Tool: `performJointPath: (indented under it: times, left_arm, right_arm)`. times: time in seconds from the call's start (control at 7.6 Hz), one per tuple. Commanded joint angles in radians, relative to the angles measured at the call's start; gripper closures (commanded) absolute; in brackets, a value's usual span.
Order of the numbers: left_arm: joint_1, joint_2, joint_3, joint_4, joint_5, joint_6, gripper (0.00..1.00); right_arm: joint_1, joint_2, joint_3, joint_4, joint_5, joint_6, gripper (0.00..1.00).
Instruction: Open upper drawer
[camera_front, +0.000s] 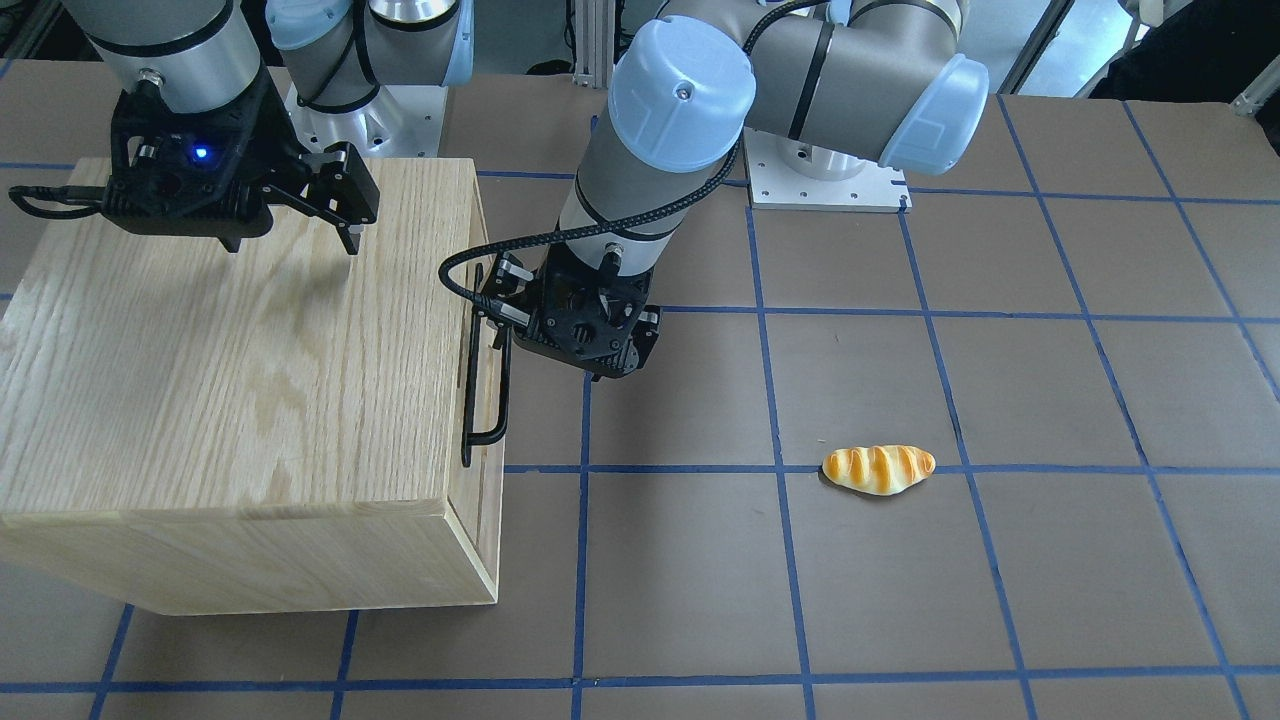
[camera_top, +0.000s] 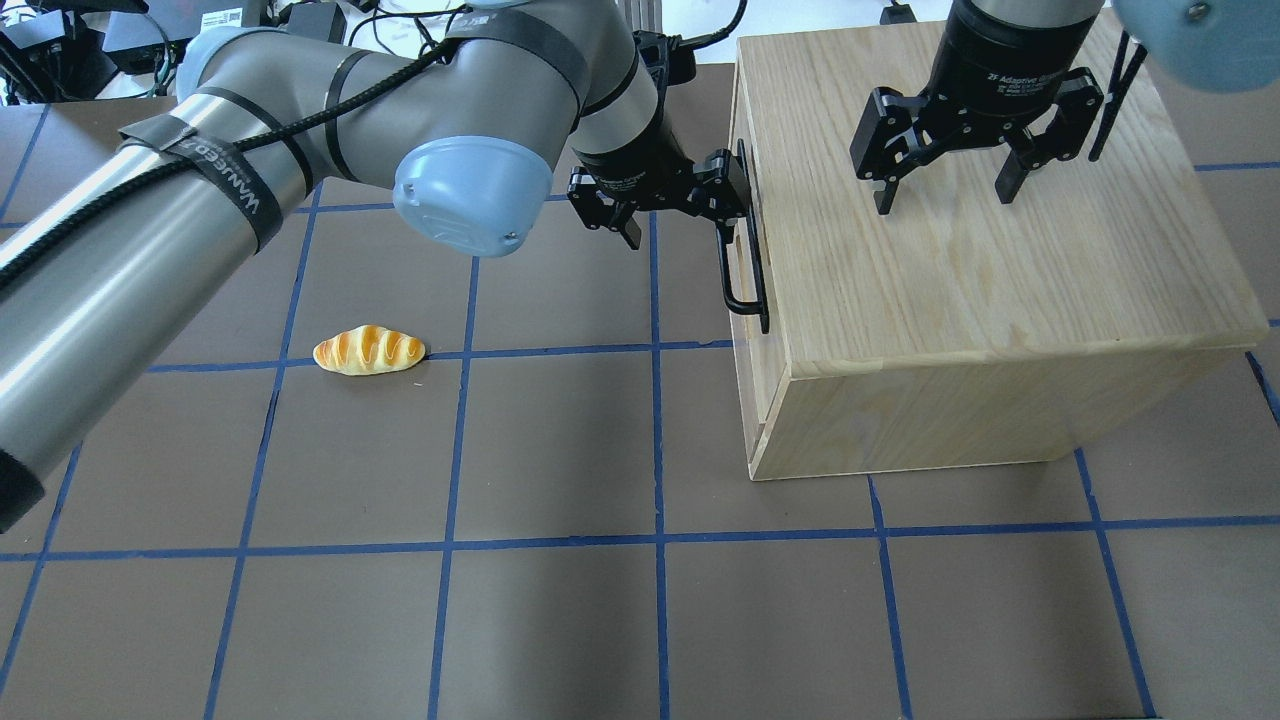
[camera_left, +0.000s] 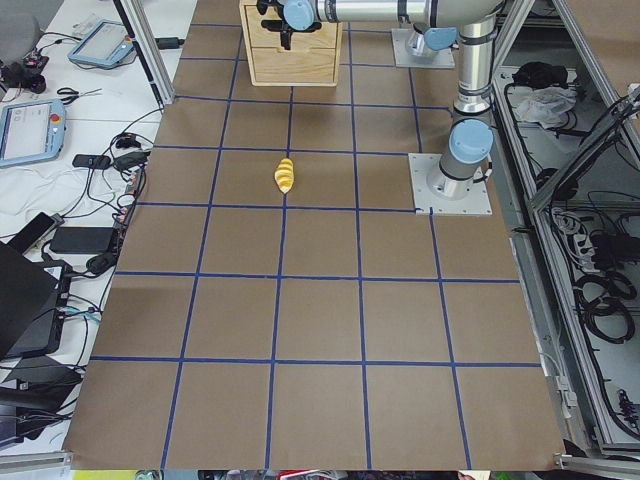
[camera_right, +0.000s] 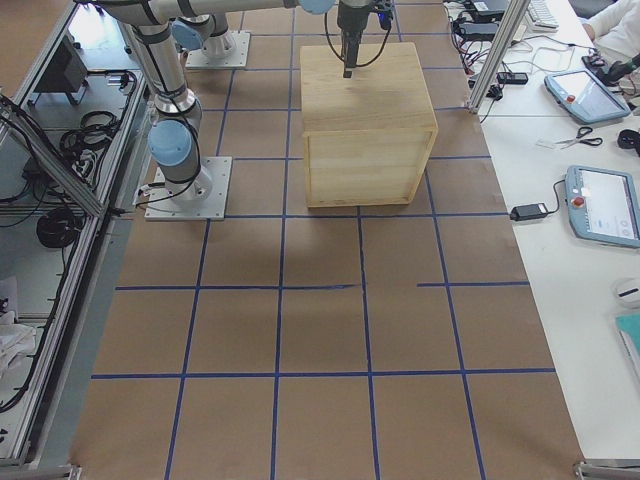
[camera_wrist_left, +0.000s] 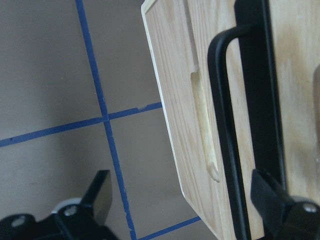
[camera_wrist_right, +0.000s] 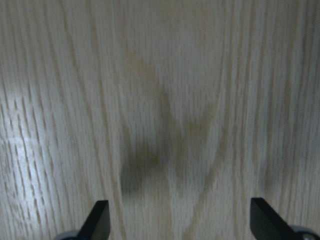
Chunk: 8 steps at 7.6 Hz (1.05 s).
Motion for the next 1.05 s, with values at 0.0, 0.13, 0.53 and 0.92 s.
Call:
performJointPath:
  times: [0.0, 0.13, 0.53, 0.92]
  left_arm:
    - [0.000, -0.020, -0.001, 0.002, -0.003, 0.008, 0.00]
    - [0.004, -0.017, -0.007, 0.000, 0.007, 0.017, 0.00]
    - [0.097, 0.007, -0.021, -0.018, 0.014, 0.031, 0.00]
    - [0.226, 0.053, -0.037, -0.114, 0.050, 0.033, 0.00]
  right_arm:
    - [0.000, 0.000, -0.001, 0.000, 0.000, 0.000, 0.00]
    - [0.000, 0.000, -0.001, 0.000, 0.000, 0.000, 0.00]
    - [0.000, 0.000, -0.001, 0.000, 0.000, 0.000, 0.00]
    - [0.000, 0.000, -0.001, 0.000, 0.000, 0.000, 0.00]
